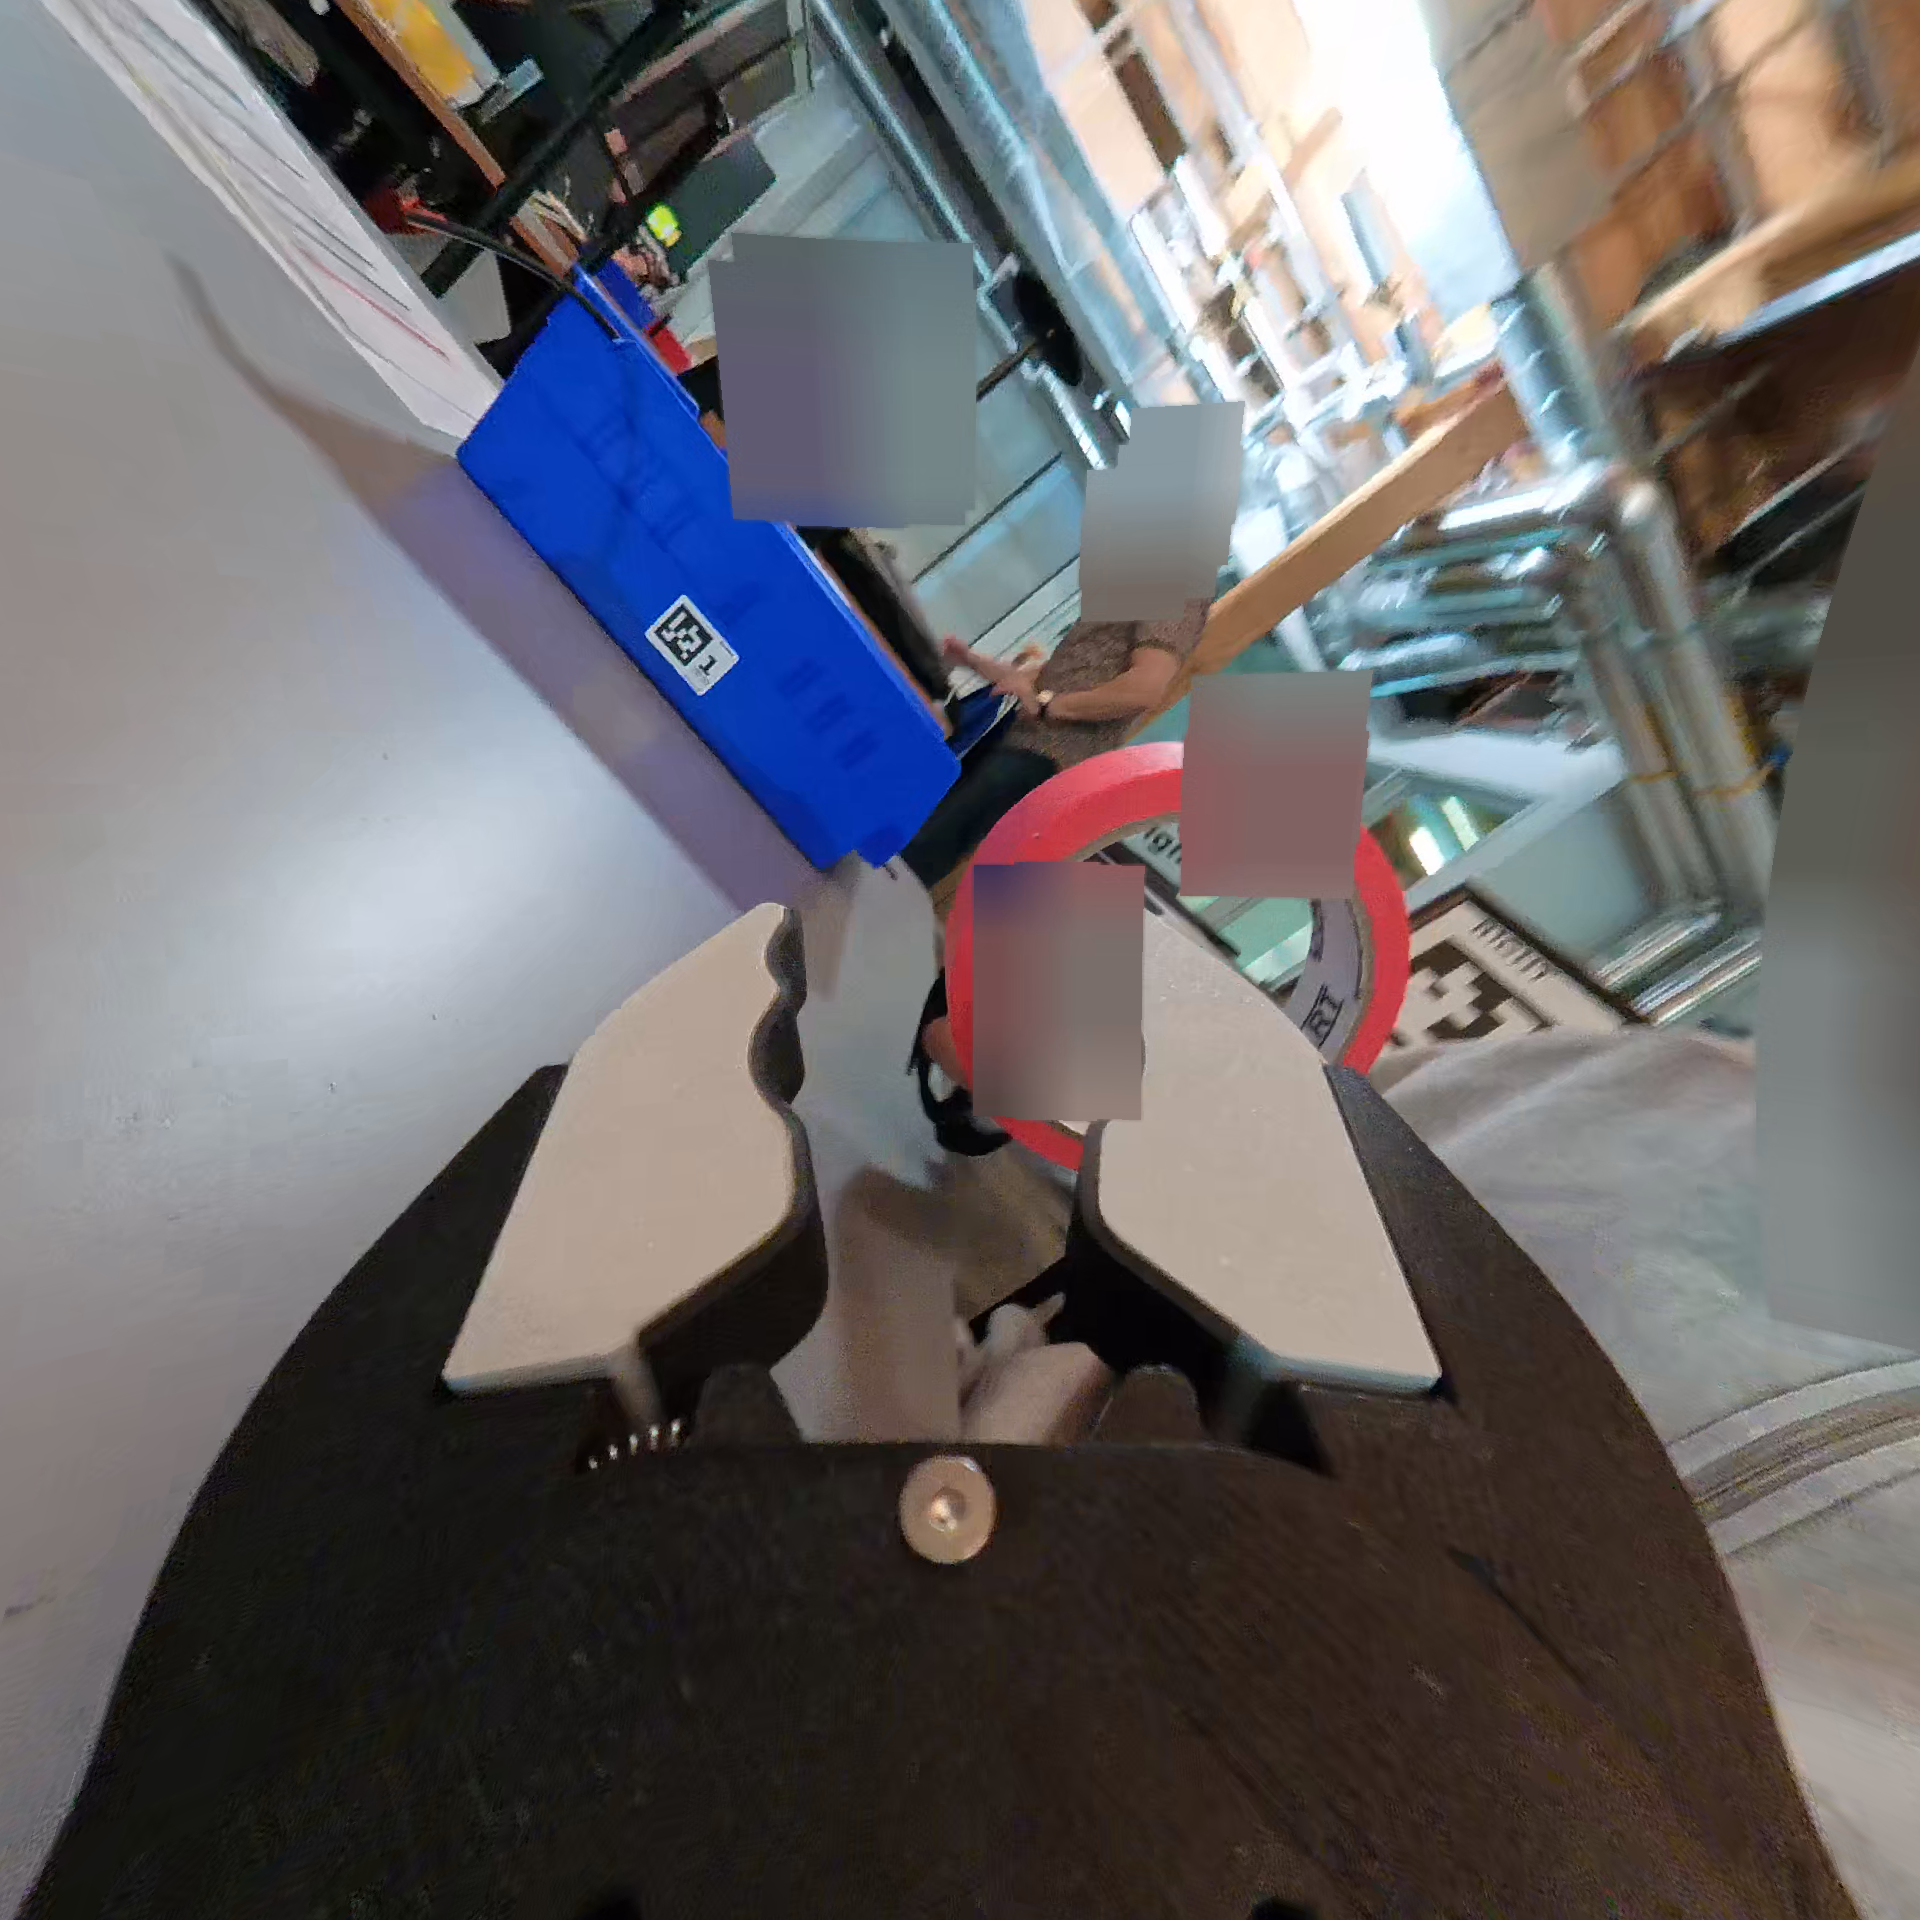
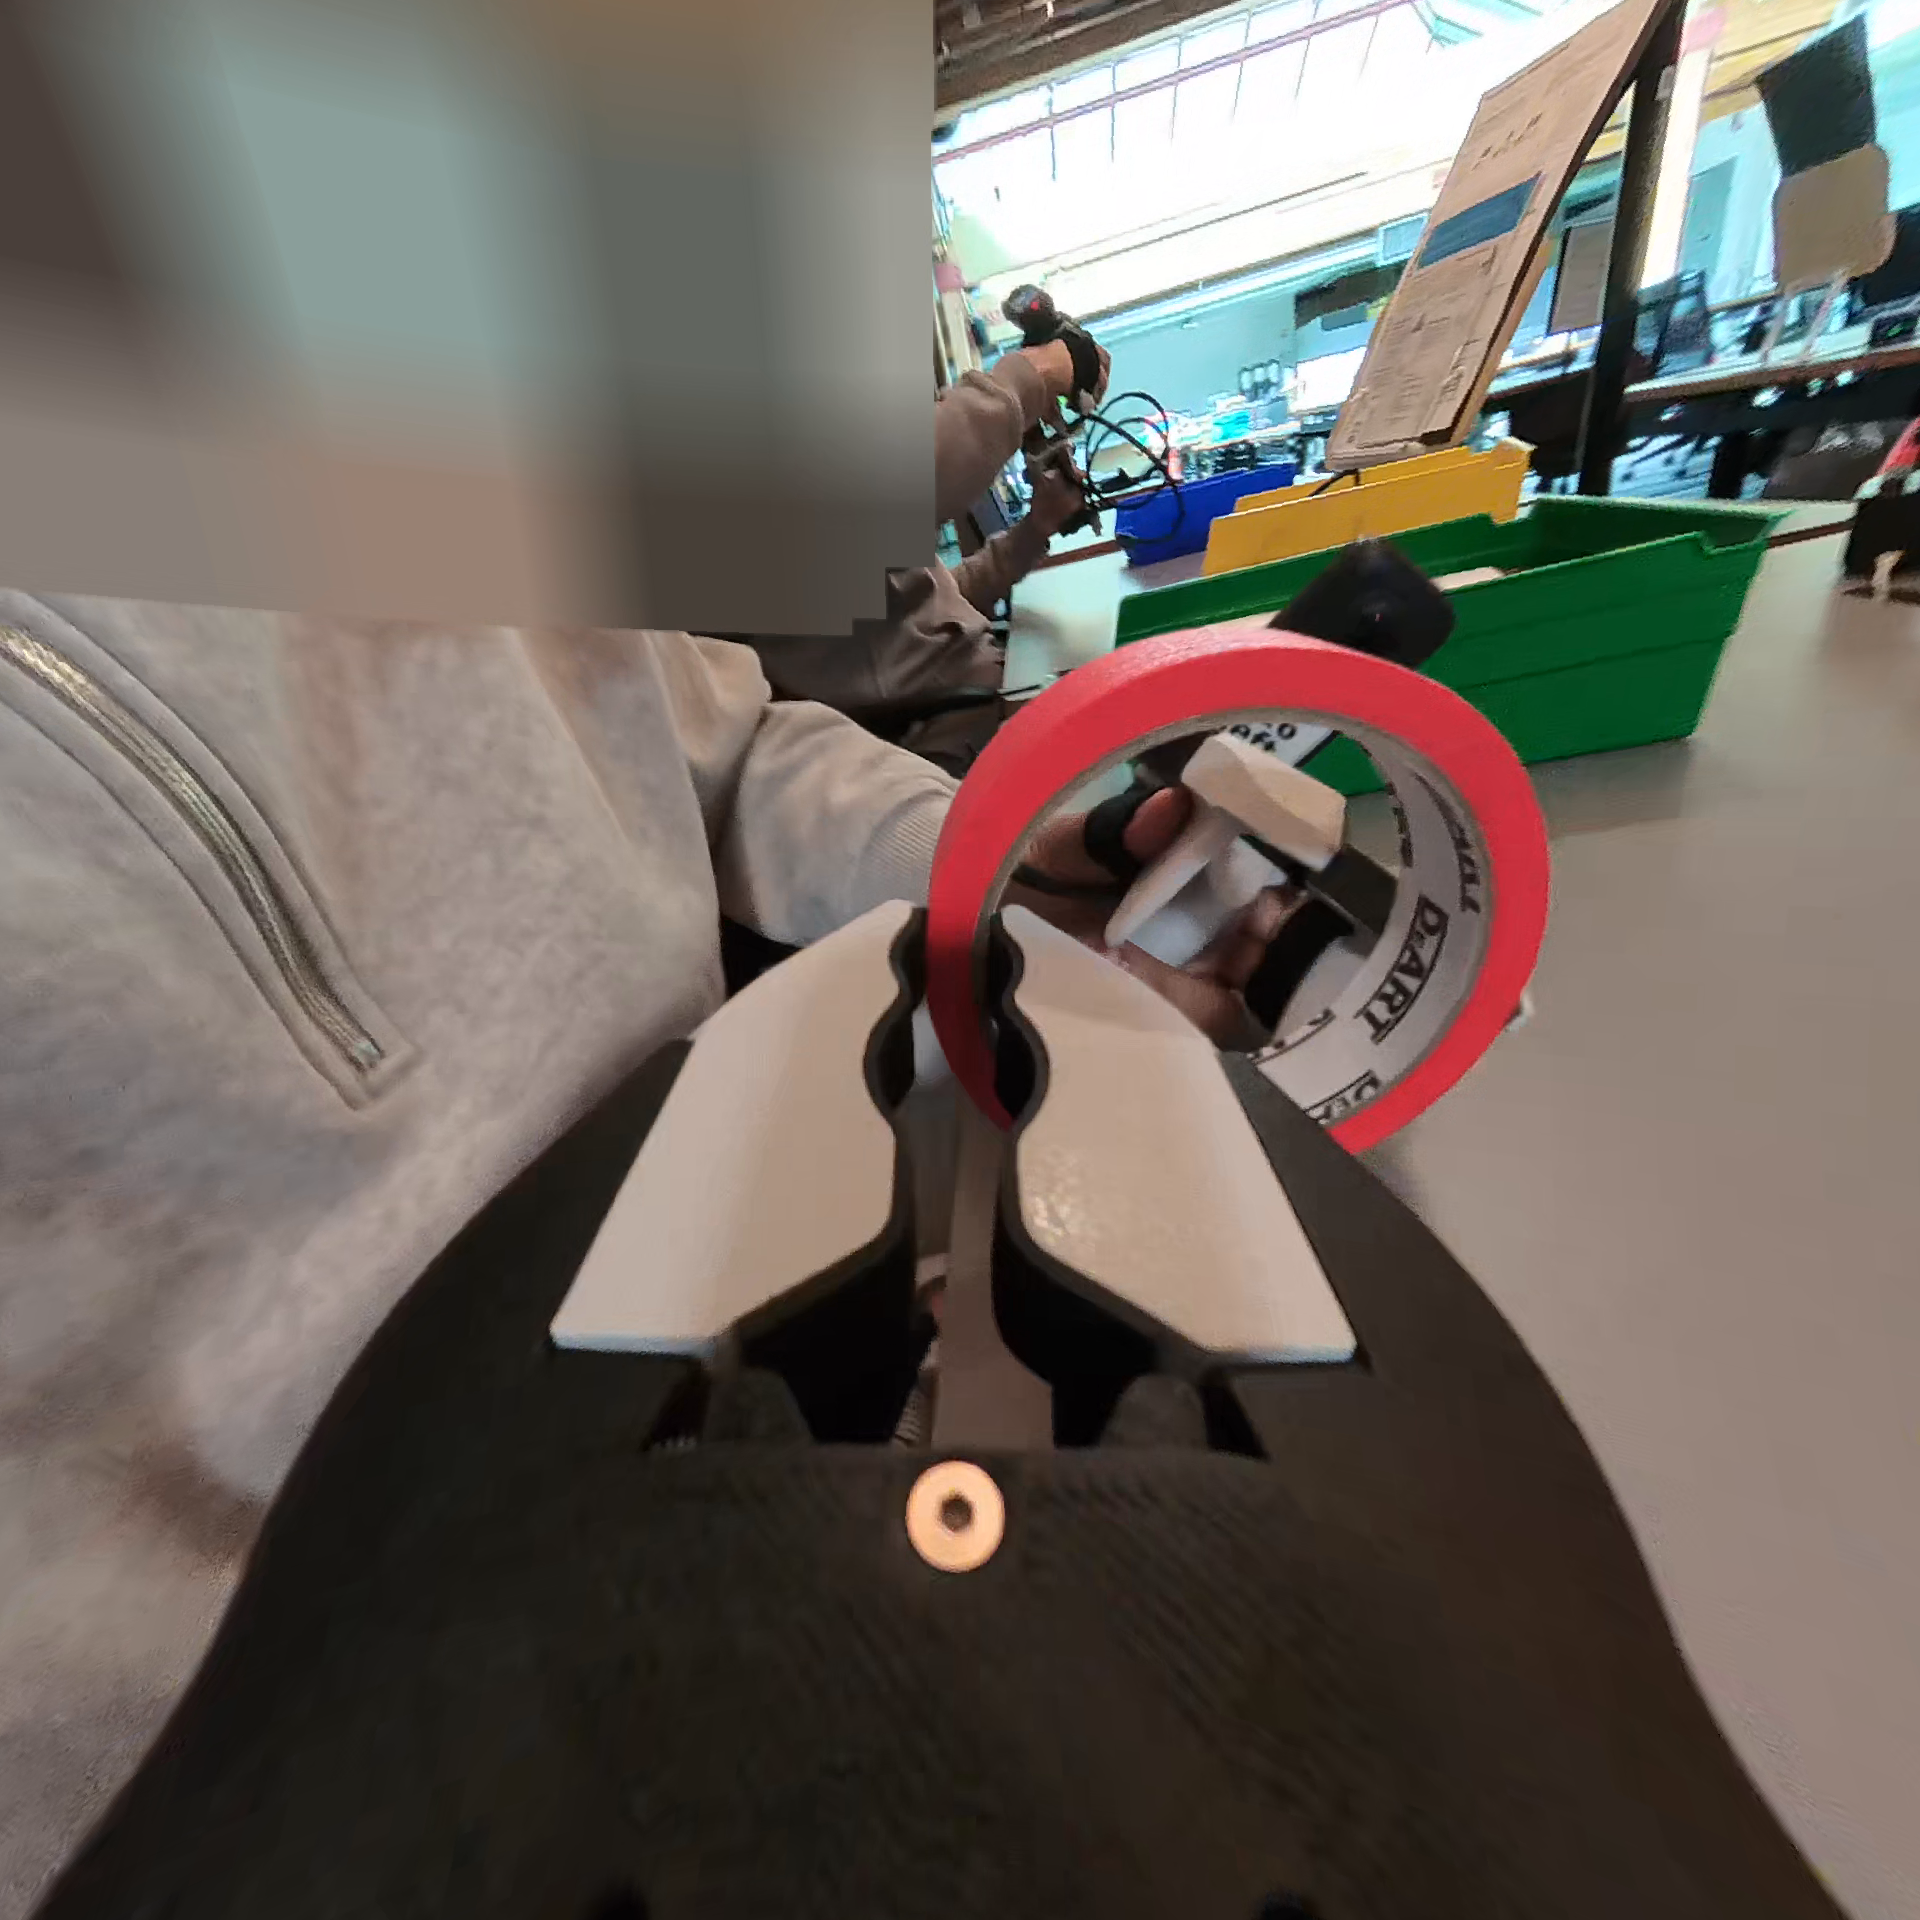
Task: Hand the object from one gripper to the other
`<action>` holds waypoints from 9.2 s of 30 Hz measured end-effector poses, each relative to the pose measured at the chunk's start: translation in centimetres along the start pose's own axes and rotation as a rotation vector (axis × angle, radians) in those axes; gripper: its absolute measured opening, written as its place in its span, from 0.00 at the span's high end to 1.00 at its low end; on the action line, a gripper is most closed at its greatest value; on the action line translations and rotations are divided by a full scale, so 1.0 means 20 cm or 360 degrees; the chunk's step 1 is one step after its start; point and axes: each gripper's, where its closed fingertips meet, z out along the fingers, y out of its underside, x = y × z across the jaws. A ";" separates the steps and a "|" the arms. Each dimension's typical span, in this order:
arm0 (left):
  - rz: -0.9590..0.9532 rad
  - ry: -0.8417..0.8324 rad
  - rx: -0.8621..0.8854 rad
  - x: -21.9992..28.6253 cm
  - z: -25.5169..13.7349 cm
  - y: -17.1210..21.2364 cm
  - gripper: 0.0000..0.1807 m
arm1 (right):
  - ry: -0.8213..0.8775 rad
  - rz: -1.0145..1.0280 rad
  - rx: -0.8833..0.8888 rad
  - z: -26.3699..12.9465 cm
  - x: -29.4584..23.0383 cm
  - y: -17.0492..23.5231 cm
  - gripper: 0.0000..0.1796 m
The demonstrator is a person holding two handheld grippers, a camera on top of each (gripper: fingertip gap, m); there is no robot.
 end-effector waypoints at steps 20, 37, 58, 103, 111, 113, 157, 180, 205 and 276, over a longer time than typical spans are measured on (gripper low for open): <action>0.0408 -0.0136 -0.0294 0.03 0.04 0.13 0.94 | 0.0032 0.0171 0.0237 0.01 0.03 -0.08 0.61; -0.0151 0.0115 -0.0530 0.10 0.11 0.35 0.94 | 0.0324 -0.0737 -0.0074 0.06 0.08 0.06 0.23; -0.0165 0.0081 -0.0316 0.08 0.13 0.25 0.54 | 0.0417 -0.0412 -0.0122 0.02 0.15 0.04 0.34; 0.0027 0.0050 -0.0259 0.07 0.04 0.12 0.84 | 0.0779 0.0337 0.0195 -0.27 0.47 -0.04 0.46; 0.0131 0.0197 -0.0254 0.14 0.04 0.11 0.84 | 0.0339 0.0793 0.0211 -0.22 0.38 0.02 0.80; 0.0154 0.0203 -0.0265 0.15 0.04 0.12 0.84 | 0.0282 0.0822 0.0193 -0.20 0.35 0.03 0.83; -0.0014 0.0136 -0.0112 0.07 0.06 0.08 0.69 | 0.2278 0.0160 0.0545 -1.97 0.58 -0.39 0.62; 0.0789 -0.0235 -0.0038 0.13 -0.05 -0.14 0.95 | 0.0658 -0.0295 -0.0654 -0.15 0.34 0.27 0.83; 0.1237 -0.2673 -0.1341 -0.68 -1.79 -0.77 0.70 | 0.0663 -0.0025 -0.0372 -0.21 0.36 0.13 0.83; 0.1658 -0.0369 -0.0593 0.03 0.01 0.14 0.69 | 0.0213 0.0954 0.0259 -0.23 0.42 0.05 0.80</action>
